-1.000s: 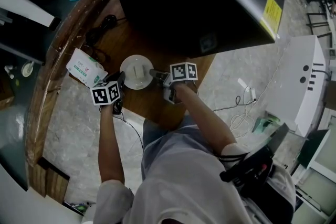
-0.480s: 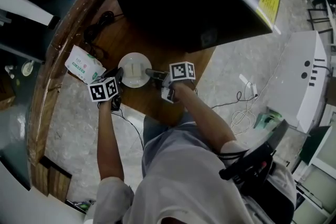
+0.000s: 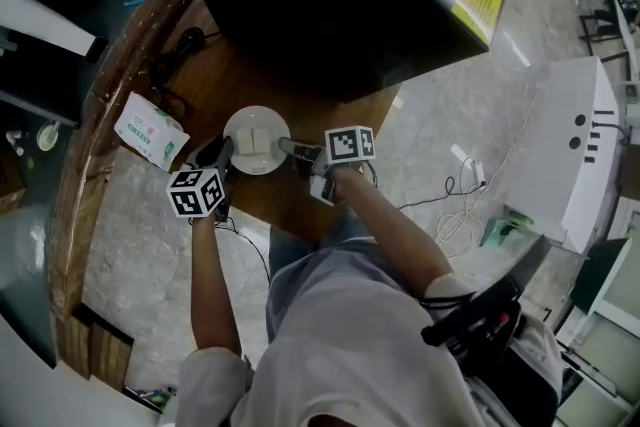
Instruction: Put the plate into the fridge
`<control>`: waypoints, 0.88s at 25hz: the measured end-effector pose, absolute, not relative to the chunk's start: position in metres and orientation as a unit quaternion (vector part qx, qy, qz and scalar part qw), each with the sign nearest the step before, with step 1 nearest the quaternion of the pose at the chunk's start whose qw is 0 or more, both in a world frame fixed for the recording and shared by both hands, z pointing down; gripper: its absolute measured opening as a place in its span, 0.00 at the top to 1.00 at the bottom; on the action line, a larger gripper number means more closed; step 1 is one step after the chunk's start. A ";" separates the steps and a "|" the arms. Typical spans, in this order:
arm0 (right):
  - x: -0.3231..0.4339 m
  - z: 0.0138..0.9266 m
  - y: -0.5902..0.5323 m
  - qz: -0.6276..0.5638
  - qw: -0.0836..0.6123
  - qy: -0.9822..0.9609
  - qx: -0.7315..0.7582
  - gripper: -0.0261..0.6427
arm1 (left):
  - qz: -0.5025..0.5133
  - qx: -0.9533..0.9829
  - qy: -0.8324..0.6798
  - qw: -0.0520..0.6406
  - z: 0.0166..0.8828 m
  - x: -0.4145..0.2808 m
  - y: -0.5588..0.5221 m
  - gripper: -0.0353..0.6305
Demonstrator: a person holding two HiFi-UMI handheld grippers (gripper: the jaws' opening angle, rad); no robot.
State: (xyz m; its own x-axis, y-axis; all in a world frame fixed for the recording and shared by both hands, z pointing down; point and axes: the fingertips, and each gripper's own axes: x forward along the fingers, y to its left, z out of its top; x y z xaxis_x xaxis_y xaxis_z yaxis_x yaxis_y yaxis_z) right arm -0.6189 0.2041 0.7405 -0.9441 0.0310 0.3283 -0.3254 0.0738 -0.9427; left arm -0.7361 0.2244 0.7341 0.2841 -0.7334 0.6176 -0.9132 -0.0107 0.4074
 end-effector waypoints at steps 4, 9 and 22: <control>-0.551 0.722 0.208 0.677 0.126 -0.718 0.098 0.92 | 0.118 0.716 -0.580 0.370 0.711 -0.668 0.231 0.83; -0.447 0.711 0.201 0.679 0.128 -0.718 0.088 0.92 | 0.124 0.729 -0.566 0.365 0.699 -0.564 0.225 0.83; -0.018 0.676 0.147 0.680 0.106 -0.718 0.102 0.92 | 0.119 0.770 -0.533 0.330 0.664 -0.135 0.165 0.83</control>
